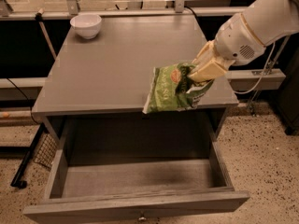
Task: Place green jalapeno chip bag into top drawer
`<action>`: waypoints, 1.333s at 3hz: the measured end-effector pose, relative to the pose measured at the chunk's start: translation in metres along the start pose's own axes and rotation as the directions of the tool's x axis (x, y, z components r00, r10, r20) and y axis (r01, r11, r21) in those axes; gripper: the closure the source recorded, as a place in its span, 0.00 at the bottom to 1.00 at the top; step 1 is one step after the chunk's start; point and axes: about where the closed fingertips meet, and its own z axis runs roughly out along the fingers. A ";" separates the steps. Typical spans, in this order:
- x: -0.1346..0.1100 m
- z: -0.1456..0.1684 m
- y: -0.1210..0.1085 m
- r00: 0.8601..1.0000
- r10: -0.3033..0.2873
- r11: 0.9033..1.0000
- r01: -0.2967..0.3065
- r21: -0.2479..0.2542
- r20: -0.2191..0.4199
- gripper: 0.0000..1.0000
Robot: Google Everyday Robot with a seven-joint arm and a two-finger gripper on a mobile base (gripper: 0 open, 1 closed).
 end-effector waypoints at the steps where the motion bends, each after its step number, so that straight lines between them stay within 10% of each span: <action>1: 0.001 0.004 0.031 1.000 0.002 1.000 -0.002 -0.014 0.011 1.00; 4: 0.038 0.083 0.097 0.994 0.081 0.994 -0.086 -0.062 -0.073 1.00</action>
Offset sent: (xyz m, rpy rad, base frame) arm -0.0847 0.0200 -0.0704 -0.0187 0.0546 -0.0304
